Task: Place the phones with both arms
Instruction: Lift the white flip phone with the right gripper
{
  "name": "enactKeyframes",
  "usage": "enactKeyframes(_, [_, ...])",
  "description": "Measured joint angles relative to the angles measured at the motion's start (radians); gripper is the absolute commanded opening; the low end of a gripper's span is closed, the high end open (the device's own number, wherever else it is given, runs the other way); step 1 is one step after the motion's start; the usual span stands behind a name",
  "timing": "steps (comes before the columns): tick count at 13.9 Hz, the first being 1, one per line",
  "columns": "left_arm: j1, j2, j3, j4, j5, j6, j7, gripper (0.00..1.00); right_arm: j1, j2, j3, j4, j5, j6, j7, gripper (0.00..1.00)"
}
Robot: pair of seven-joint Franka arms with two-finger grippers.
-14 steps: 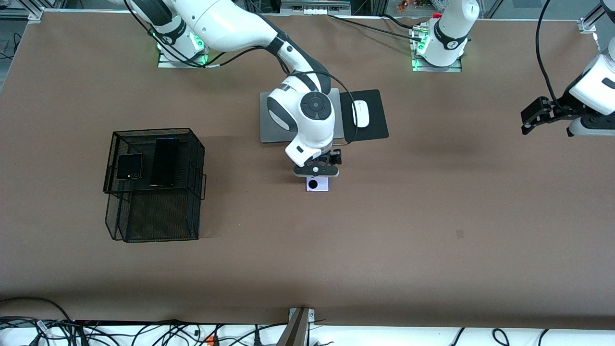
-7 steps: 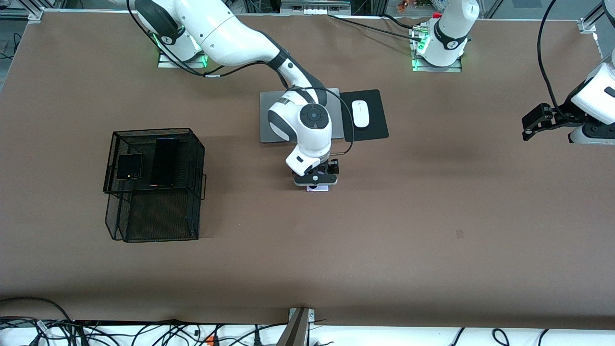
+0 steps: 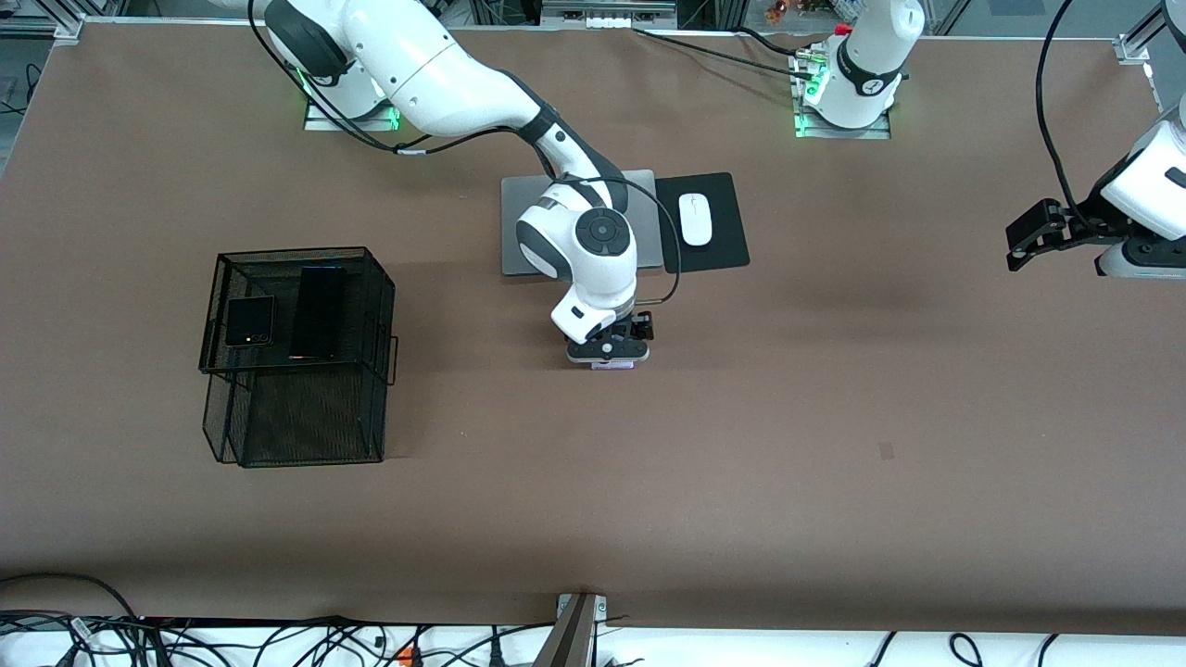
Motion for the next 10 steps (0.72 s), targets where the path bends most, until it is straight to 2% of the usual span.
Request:
enactKeyframes(5, [0.0, 0.0, 0.0, 0.0, 0.0, -0.003, 0.0, 1.0, 0.0, 0.02, -0.001, 0.001, 0.0, 0.021, 0.001, 1.0])
enactKeyframes(6, [0.0, 0.0, 0.0, 0.0, 0.0, -0.003, 0.0, 1.0, 0.0, 0.023, -0.001, 0.001, 0.0, 0.024, 0.001, 0.94])
enactKeyframes(7, [0.0, 0.0, 0.0, 0.0, 0.0, -0.004, 0.0, 1.0, 0.0, 0.025, -0.001, 0.001, 0.0, 0.026, 0.001, 0.71])
enactKeyframes(8, [0.0, 0.0, 0.0, 0.0, 0.0, -0.004, 0.0, 1.0, 0.0, 0.025, -0.001, 0.001, 0.0, 0.027, 0.001, 0.4])
enactKeyframes(9, [0.0, 0.0, 0.0, 0.0, 0.0, -0.005, 0.0, 1.0, 0.0, 0.025, -0.001, 0.001, 0.0, 0.027, 0.001, 0.19])
enactKeyframes(10, [0.0, 0.0, 0.0, 0.0, 0.0, -0.005, 0.0, 1.0, 0.0, 0.025, -0.001, 0.004, -0.001, 0.024, 0.001, 0.03])
